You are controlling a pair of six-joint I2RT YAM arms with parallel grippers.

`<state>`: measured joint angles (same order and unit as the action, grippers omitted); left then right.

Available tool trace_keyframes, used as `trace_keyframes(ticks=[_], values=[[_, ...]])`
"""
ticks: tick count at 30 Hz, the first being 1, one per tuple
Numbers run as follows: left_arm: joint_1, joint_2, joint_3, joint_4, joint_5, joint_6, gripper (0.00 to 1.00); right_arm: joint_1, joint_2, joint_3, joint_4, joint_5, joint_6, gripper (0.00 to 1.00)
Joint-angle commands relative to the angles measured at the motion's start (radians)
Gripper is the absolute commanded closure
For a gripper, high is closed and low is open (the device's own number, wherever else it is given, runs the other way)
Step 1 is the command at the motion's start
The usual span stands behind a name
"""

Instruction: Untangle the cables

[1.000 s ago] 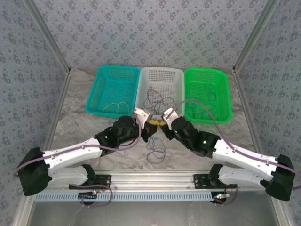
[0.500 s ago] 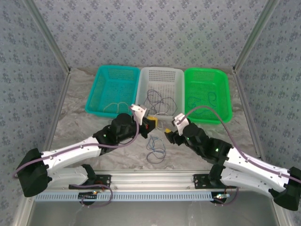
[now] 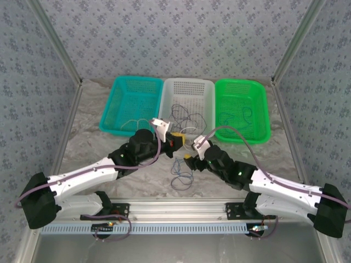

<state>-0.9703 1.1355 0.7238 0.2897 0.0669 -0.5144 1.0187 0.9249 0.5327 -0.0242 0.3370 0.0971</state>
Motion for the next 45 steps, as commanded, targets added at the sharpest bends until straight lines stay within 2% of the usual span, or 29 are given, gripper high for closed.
trace_keyframes(ticks=[1, 8, 15, 23, 29, 45], values=[[0.005, 0.010, 0.014, 0.056, 0.025, -0.041, 1.00, -0.008, 0.022, -0.016, 0.119, 0.102, 0.036, 0.25], [0.007, 0.007, 0.010, 0.117, 0.047, -0.112, 1.00, -0.010, 0.097, -0.019, 0.161, 0.243, 0.144, 0.28], [0.008, -0.049, 0.005, 0.117, 0.041, -0.129, 1.00, -0.011, 0.148, -0.008, 0.102, 0.329, 0.236, 0.41], [0.017, -0.145, 0.002, 0.105, 0.020, -0.127, 1.00, -0.012, 0.193, -0.019, -0.004, 0.356, 0.376, 0.54], [0.030, -0.200, 0.033, 0.073, 0.011, -0.091, 1.00, -0.004, 0.224, -0.025, -0.071, 0.351, 0.434, 0.58], [0.081, -0.280, 0.190, -0.042, -0.002, 0.051, 1.00, 0.040, 0.173, -0.123, -0.144, 0.351, 0.579, 0.74]])
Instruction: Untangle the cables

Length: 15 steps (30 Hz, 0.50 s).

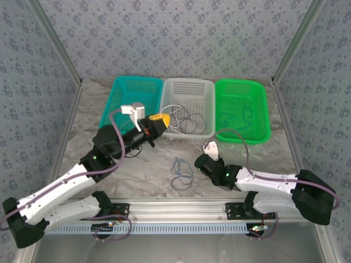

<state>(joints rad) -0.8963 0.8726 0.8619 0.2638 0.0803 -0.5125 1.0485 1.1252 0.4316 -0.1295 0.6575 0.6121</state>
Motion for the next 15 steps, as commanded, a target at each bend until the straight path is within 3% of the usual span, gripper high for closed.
trace_keyframes(ticks=[1, 15], values=[[0.008, -0.016, 0.059, -0.020, -0.016, 0.052, 1.00, 0.014, -0.035, -0.030, -0.042, 0.030, 0.073, 0.75], [0.017, -0.028, 0.099, -0.041, -0.034, 0.063, 1.00, 0.021, -0.175, -0.133, -0.119, 0.017, 0.155, 0.88]])
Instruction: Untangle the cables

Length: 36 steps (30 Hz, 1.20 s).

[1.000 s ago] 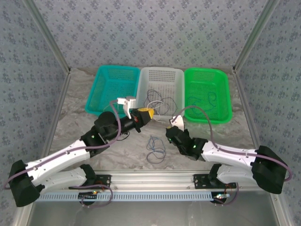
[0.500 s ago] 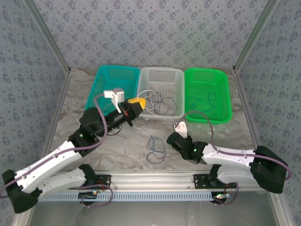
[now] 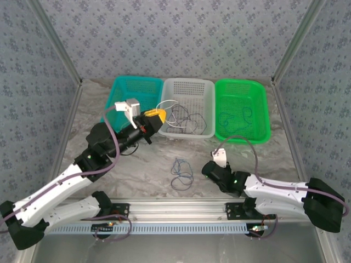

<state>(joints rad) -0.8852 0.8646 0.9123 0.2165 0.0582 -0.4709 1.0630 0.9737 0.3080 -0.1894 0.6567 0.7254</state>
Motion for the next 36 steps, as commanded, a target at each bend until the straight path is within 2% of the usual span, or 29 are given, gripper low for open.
trace_keyframes(ticks=[1, 7, 10, 11, 14, 20, 23, 28, 33, 36], values=[[0.006, -0.026, 0.056, 0.000, -0.019, 0.032, 1.00, 0.005, -0.026, -0.010, -0.087, 0.026, 0.058, 0.91], [0.007, -0.063, 0.135, -0.064, -0.058, 0.112, 1.00, 0.003, -0.034, -0.032, -0.155, 0.029, 0.162, 0.95], [0.008, -0.068, 0.161, -0.080, -0.059, 0.121, 1.00, 0.006, -0.039, -0.032, -0.148, 0.021, 0.157, 0.94], [0.008, -0.066, 0.162, -0.076, -0.046, 0.114, 1.00, 0.005, -0.041, -0.032, -0.127, 0.012, 0.133, 0.89], [0.008, -0.050, 0.158, -0.066, -0.019, 0.087, 1.00, 0.007, -0.046, -0.030, -0.030, -0.019, 0.038, 0.64], [0.008, -0.038, 0.138, -0.043, -0.013, 0.059, 1.00, 0.006, 0.000, 0.013, 0.113, -0.102, -0.087, 0.33], [0.007, -0.031, 0.136, -0.042, -0.013, 0.055, 1.00, 0.018, 0.046, 0.039, 0.210, -0.174, -0.142, 0.25], [0.008, -0.019, 0.135, -0.036, -0.014, 0.052, 1.00, 0.073, 0.156, 0.093, 0.342, -0.217, -0.246, 0.19], [0.009, -0.018, 0.140, -0.039, -0.018, 0.054, 1.00, 0.111, 0.303, 0.195, 0.375, -0.279, -0.353, 0.13], [0.009, -0.018, 0.135, -0.036, -0.017, 0.049, 1.00, 0.126, 0.397, 0.256, 0.398, -0.265, -0.383, 0.10]])
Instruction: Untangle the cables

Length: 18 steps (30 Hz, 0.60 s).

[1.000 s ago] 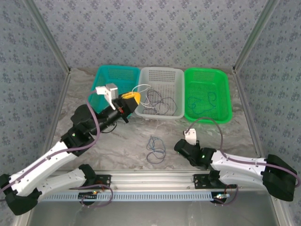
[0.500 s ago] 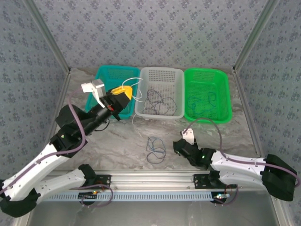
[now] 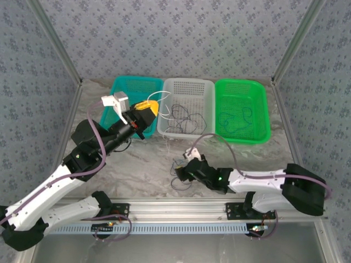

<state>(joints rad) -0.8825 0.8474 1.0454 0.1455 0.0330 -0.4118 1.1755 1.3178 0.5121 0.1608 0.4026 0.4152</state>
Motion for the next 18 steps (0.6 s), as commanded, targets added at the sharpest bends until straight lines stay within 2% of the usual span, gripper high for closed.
trace_keyframes(ticks=[1, 6, 8, 9, 10, 13, 14, 16, 18], values=[[0.006, -0.001, 0.002, 0.035, 0.008, -0.011, 1.00, 0.015, 0.083, 0.069, 0.058, 0.000, -0.079, 0.10], [0.005, 0.000, 0.003, 0.035, 0.013, -0.015, 1.00, 0.013, 0.192, 0.138, 0.087, 0.030, -0.101, 0.09], [0.006, -0.002, 0.003, 0.039, 0.018, -0.015, 1.00, -0.001, 0.233, 0.160, 0.096, 0.024, -0.114, 0.14], [0.007, -0.001, 0.004, 0.040, 0.018, -0.013, 1.00, -0.009, 0.248, 0.168, 0.096, 0.024, -0.113, 0.22], [0.006, -0.004, 0.006, 0.039, 0.018, -0.009, 1.00, -0.019, 0.261, 0.176, 0.089, 0.025, -0.106, 0.34], [0.006, -0.010, 0.021, 0.016, 0.007, 0.016, 1.00, -0.035, 0.280, 0.174, 0.082, 0.034, -0.096, 0.80], [0.008, -0.014, 0.027, 0.006, -0.006, 0.031, 1.00, -0.040, 0.281, 0.169, 0.080, 0.016, -0.094, 0.89], [0.011, -0.026, 0.043, -0.012, -0.036, 0.069, 1.00, -0.044, 0.283, 0.159, 0.070, -0.015, -0.083, 0.98], [0.022, -0.035, 0.064, -0.026, -0.075, 0.114, 1.00, -0.045, 0.286, 0.138, 0.068, -0.033, -0.057, 1.00]])
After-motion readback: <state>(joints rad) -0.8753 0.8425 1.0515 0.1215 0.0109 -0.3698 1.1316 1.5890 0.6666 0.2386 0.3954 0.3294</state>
